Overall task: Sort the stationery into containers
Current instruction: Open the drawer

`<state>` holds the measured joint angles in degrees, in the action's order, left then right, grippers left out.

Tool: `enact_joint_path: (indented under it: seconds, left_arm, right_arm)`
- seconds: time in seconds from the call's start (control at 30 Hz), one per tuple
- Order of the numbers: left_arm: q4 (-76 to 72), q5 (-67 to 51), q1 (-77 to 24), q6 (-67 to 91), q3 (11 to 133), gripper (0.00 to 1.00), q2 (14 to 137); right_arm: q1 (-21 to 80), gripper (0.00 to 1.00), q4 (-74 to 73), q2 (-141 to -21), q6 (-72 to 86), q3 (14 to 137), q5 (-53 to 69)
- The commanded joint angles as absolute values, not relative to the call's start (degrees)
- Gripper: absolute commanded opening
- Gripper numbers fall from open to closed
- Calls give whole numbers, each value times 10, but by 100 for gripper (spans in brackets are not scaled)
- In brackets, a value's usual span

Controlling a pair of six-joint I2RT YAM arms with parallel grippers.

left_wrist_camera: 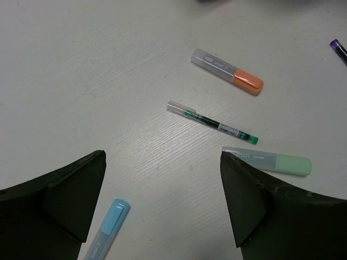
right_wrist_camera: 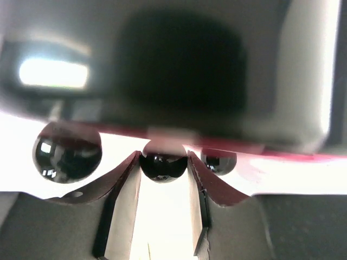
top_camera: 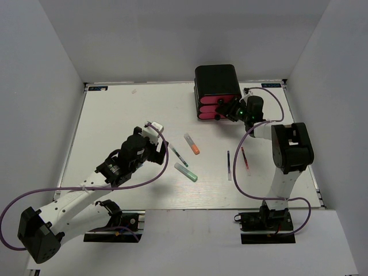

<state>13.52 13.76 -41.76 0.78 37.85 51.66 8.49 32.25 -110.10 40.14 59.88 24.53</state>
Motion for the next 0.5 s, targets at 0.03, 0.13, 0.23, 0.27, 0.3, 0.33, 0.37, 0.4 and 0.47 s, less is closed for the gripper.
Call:
enact_joint_path:
  seconds: [0.03, 0.13, 0.23, 0.27, 0.3, 0.33, 0.37, 0.4, 0.47]
  left_arm:
    - [126, 114, -419, 3, 374, 96, 513]
    - [126, 109, -419, 3, 374, 96, 513]
    - [126, 104, -419, 3, 374, 96, 513]
    - [126, 104, -419, 8, 374, 96, 513]
    - [126, 104, -419, 8, 374, 96, 513]
    - [126, 104, -419, 8, 374, 96, 508]
    - [126, 104, -419, 8, 374, 96, 508]
    - [126, 98, -419, 13, 374, 96, 508]
    - [120, 90, -419, 30, 374, 96, 508]
  right_arm:
    - [86, 30, 351, -1056, 396, 540, 242]
    - [87, 30, 355, -1024, 389, 487, 244]
    - [86, 30, 356, -999, 374, 453, 241]
    - [84, 30, 358, -995, 375, 448, 243]
    - [85, 30, 355, -991, 375, 446, 243]
    - [85, 32, 357, -979, 374, 433, 243]
    - [85, 33, 358, -976, 374, 428, 243]
    - [85, 35, 359, -970, 374, 423, 242]
    - [85, 47, 359, -965, 373, 418, 244]
